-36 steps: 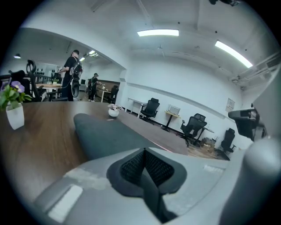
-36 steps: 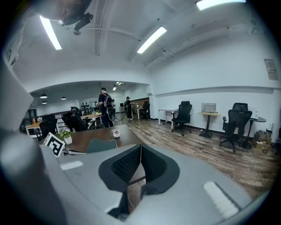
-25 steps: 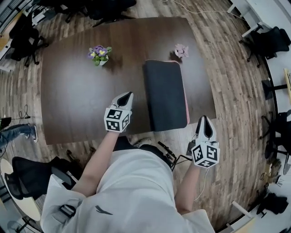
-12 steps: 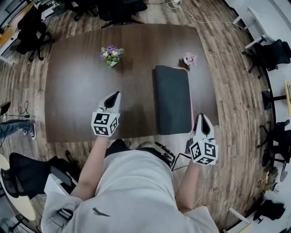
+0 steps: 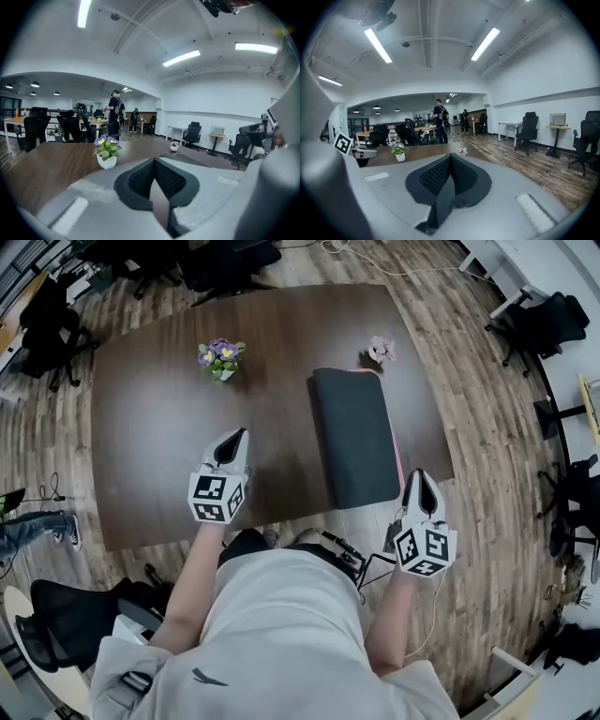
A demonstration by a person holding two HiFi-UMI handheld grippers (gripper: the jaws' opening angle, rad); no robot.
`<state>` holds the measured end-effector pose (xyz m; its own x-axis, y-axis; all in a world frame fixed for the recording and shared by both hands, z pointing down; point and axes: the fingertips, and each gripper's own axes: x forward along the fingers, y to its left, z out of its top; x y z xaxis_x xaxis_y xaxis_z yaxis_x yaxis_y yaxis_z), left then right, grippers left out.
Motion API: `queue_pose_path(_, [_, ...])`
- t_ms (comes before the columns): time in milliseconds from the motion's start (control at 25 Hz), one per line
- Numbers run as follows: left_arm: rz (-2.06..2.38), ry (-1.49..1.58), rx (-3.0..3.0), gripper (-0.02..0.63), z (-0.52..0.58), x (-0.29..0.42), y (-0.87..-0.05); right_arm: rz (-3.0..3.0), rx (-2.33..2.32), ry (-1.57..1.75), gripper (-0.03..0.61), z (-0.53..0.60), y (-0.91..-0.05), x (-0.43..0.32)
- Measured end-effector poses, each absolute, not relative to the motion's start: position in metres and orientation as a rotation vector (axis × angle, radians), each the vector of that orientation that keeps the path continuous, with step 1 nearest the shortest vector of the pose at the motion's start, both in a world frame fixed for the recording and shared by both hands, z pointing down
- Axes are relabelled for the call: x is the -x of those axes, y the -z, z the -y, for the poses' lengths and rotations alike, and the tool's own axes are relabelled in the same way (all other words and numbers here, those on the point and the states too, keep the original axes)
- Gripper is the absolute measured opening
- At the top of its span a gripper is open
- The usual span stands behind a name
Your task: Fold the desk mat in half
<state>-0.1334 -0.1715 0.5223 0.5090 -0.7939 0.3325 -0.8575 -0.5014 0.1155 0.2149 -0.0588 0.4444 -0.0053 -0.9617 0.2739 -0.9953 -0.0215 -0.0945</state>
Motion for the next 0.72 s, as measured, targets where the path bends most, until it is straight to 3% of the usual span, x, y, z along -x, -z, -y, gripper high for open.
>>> queue_pose_path(720, [1.364, -0.363, -2.500, 0.006, 0.1689, 0.1276, -0.5311, 2.069, -2.149, -0.414, 0.000, 0.0486, -0.4466, -0.2215])
